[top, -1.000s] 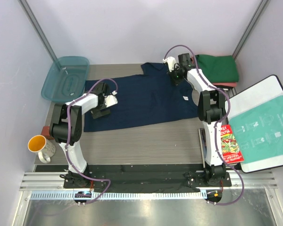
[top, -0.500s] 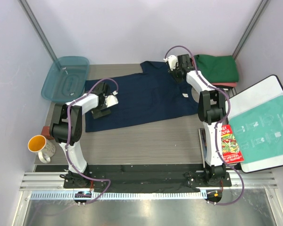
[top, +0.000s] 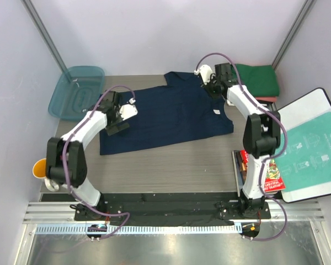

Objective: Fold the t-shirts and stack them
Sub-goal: Fold the tshirt

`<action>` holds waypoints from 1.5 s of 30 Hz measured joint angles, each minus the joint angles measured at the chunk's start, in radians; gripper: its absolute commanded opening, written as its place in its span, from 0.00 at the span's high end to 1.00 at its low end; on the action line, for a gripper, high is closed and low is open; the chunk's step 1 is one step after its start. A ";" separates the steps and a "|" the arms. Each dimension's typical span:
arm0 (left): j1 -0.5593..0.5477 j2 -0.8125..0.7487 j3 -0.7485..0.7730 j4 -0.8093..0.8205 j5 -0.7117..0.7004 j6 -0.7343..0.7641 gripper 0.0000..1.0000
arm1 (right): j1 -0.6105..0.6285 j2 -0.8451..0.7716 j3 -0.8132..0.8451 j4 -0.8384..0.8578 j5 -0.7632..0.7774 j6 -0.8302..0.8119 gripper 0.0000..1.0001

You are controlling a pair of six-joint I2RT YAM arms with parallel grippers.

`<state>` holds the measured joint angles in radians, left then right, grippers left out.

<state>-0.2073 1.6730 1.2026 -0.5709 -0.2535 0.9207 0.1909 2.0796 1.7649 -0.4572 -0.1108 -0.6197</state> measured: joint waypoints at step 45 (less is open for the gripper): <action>0.178 0.323 0.258 -0.411 0.311 0.347 0.29 | 0.004 -0.033 -0.264 -0.314 -0.119 -0.276 0.99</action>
<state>-0.0292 1.9965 1.4605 -0.9817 0.0578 1.2678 0.1951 2.0468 1.5013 -0.7715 -0.2298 -0.8955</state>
